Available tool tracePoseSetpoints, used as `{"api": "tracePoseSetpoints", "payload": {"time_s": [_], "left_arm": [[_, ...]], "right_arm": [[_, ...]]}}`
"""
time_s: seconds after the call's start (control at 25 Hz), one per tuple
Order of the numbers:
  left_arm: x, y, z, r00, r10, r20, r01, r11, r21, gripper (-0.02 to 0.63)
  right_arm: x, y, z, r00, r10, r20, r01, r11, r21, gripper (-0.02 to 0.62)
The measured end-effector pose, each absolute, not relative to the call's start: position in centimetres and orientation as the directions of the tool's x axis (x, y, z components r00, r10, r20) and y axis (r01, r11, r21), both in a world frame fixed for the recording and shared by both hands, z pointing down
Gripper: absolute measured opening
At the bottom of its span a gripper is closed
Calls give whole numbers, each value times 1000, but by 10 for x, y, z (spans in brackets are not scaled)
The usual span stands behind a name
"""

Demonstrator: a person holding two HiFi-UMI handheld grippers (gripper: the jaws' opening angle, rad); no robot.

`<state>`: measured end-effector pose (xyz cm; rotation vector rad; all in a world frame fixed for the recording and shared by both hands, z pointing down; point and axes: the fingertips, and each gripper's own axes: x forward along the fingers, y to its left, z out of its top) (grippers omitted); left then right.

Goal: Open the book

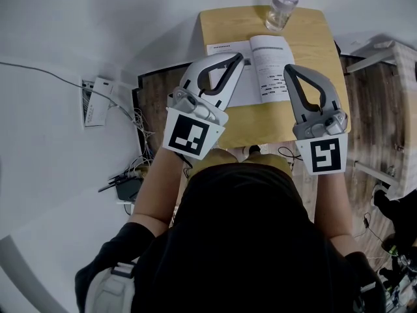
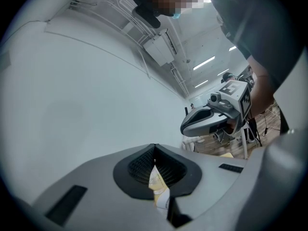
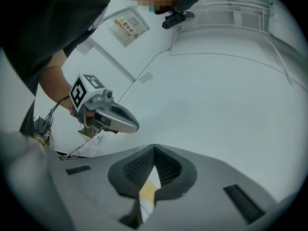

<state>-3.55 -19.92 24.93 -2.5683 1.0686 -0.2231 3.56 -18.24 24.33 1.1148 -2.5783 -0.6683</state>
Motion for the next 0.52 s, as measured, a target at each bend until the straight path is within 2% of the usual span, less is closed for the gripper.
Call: {"api": "tracePoseSetpoints", "payload": {"time_s": [0.52], "left_arm": [[-44,-188,247,706,-708,-1,-656,-653,-378,11]], "right_arm": [[27,-174,241,-667,-743,56,-609,586,535,29]]}}
